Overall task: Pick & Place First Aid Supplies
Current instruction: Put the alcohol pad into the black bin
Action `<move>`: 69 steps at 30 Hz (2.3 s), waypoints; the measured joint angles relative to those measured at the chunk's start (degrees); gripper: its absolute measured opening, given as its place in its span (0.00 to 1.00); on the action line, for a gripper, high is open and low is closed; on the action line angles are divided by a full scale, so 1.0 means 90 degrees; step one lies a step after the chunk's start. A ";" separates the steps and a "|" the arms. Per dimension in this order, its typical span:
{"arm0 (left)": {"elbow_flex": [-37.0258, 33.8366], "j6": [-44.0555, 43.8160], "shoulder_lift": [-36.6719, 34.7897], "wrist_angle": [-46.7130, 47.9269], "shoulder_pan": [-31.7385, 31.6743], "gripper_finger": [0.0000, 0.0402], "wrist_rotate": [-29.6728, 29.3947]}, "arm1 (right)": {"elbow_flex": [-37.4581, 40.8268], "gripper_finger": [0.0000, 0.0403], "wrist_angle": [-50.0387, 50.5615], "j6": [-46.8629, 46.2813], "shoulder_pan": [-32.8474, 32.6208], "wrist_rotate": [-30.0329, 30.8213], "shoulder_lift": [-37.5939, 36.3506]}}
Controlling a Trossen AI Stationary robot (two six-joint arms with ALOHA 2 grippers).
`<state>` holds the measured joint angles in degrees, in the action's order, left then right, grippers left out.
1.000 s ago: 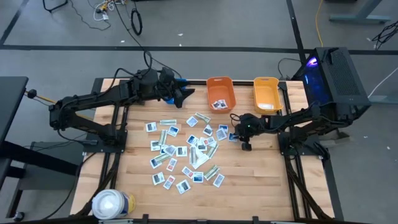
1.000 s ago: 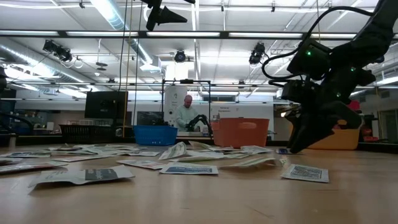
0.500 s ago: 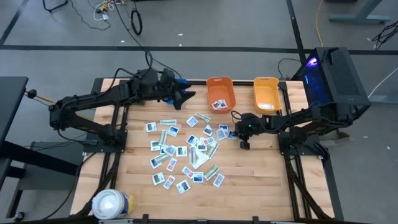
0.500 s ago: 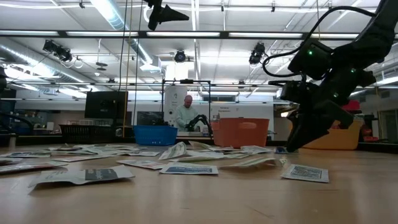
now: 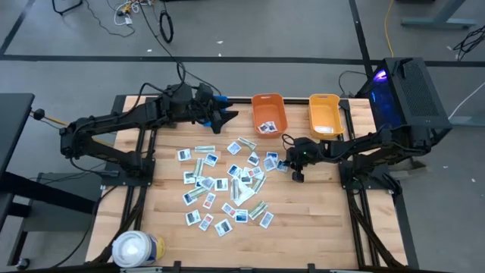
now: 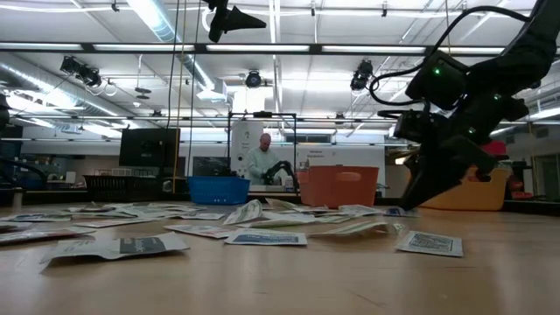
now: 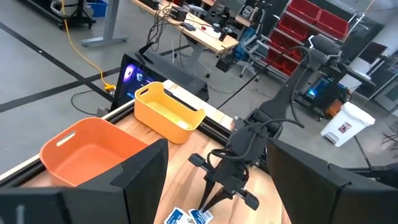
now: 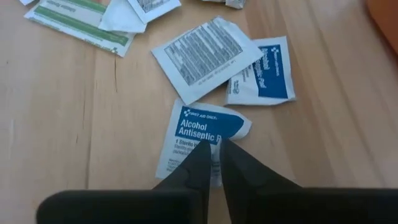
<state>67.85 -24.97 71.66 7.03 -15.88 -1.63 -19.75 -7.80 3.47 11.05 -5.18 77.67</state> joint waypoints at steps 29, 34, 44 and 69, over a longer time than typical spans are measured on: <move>0.0000 -0.0044 0.0000 0.0005 -0.0002 0.68 0.0000 | -0.0789 0.00 0.0164 -0.0671 -0.0002 0.0174 -0.0616; 0.0000 -0.0046 0.0000 0.0002 -0.0002 0.68 0.0000 | -0.1298 0.00 0.0171 -0.0669 -0.0002 0.0414 -0.0905; 0.0000 -0.0508 0.0002 -0.0015 0.0000 0.68 0.0000 | -0.2460 0.00 0.0155 -0.0485 0.0000 0.1603 -0.1103; 0.0000 -0.0265 0.0015 -0.0402 0.0077 0.68 0.1369 | -0.3681 0.00 -0.0660 0.0747 -0.0470 0.2136 -0.1100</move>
<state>67.85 -27.36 71.79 3.41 -15.19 10.69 -52.88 -13.74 10.20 6.82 14.04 67.77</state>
